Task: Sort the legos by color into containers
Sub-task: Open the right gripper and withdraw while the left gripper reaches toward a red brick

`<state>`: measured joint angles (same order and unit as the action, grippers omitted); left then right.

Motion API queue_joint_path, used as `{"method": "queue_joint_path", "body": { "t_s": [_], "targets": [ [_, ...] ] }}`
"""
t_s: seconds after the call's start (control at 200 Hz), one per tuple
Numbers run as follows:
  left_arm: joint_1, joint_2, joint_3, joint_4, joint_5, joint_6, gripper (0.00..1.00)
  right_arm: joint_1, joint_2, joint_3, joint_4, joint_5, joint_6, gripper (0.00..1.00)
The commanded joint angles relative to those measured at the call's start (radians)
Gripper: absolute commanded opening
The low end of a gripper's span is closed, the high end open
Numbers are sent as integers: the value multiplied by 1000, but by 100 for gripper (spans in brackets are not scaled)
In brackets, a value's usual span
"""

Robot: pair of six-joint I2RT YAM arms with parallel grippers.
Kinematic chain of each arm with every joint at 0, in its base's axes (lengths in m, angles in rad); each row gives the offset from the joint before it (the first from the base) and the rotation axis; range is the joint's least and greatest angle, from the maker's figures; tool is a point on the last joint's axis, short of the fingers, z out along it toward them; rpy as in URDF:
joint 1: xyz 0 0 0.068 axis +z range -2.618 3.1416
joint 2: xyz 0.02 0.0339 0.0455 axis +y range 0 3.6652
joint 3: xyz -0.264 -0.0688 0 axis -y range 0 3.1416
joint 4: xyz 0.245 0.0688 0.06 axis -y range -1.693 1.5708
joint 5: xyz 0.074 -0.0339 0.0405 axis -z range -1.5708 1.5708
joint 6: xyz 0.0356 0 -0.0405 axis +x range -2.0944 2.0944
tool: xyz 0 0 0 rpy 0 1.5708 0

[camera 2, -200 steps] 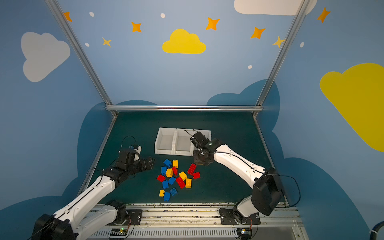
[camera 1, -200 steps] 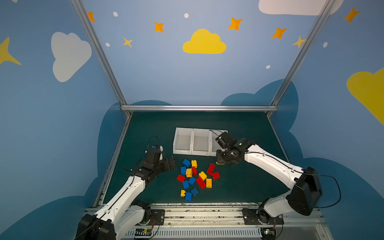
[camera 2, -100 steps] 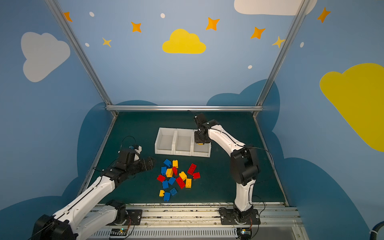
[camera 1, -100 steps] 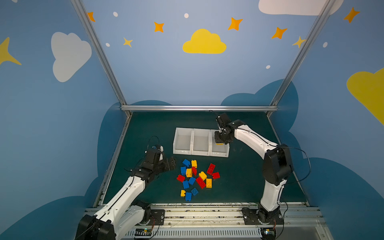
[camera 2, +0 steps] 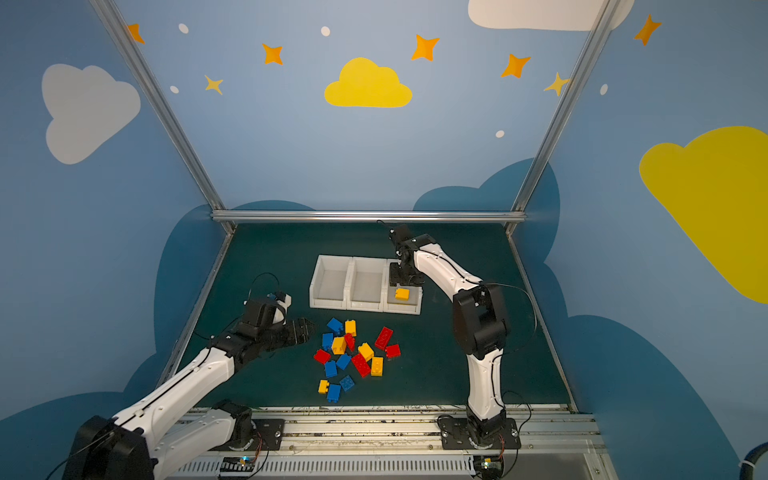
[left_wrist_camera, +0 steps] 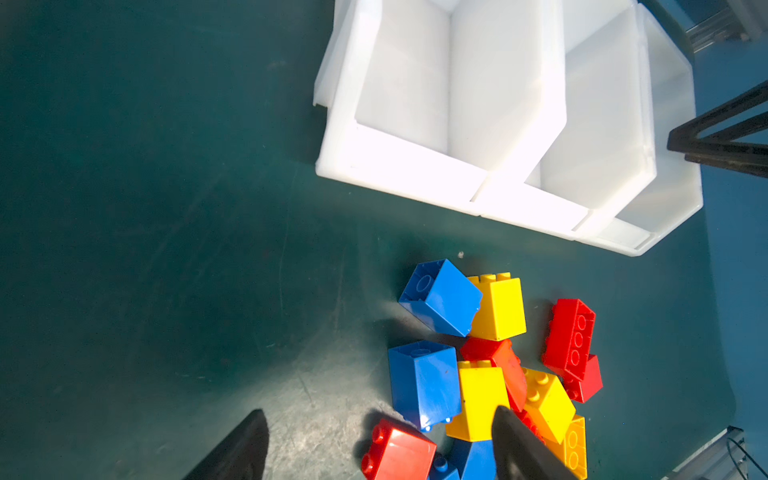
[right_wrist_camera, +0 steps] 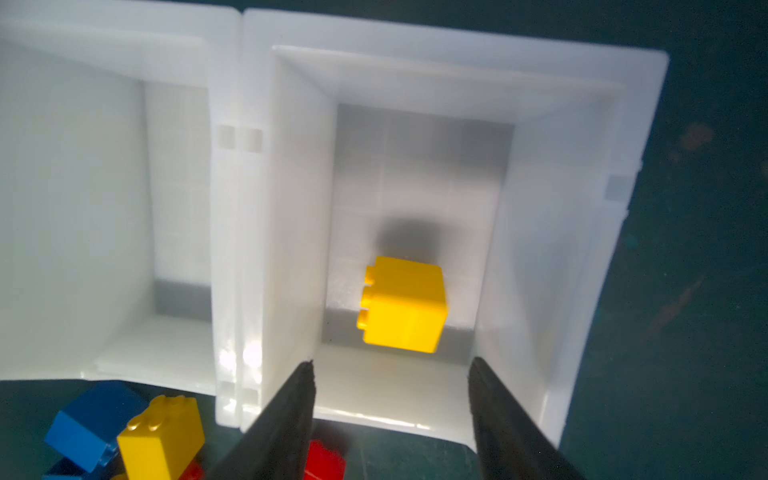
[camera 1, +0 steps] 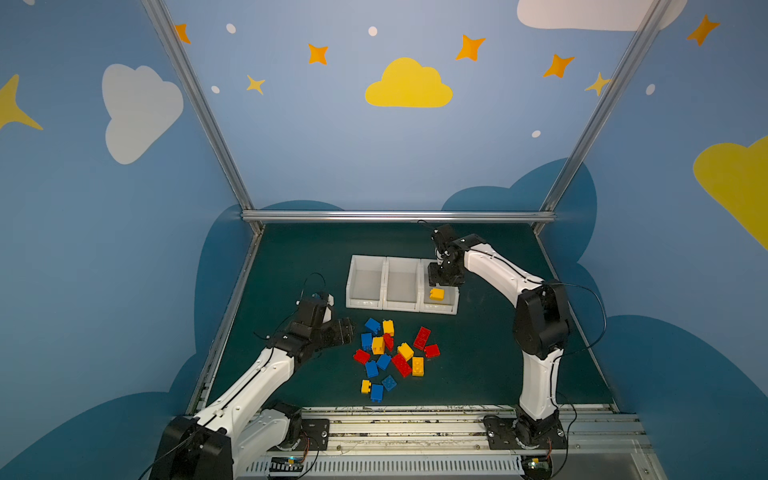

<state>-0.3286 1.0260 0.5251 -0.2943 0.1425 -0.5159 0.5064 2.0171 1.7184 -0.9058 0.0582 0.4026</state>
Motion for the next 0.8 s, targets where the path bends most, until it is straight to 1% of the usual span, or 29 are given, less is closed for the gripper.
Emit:
{"method": "queue_joint_path", "body": {
  "t_s": [0.0,0.125,0.185,0.32,0.431,0.531,0.661,0.796],
  "targets": [
    [-18,9,39,-25,11,30,83,-5,-45,3,-41,-1,-4,64],
    [-36,17,53,-35,4,36,82,-9,-76,-1,-53,-1,-5,66],
    [-51,24,64,-44,-8,45,80,-9,-101,-10,-59,-11,-2,67],
    [-91,65,117,-95,-39,76,77,-6,-201,-57,-88,-50,29,68],
    [-131,108,164,-120,-59,100,76,11,-352,-169,-88,-14,76,70],
    [-170,157,203,-118,-63,125,75,11,-476,-286,-69,-18,99,70],
    [-210,248,255,-116,-43,138,74,14,-585,-395,-103,25,133,70],
    [-256,347,319,-108,-14,138,72,16,-669,-494,-95,11,163,69]
  ]
}}
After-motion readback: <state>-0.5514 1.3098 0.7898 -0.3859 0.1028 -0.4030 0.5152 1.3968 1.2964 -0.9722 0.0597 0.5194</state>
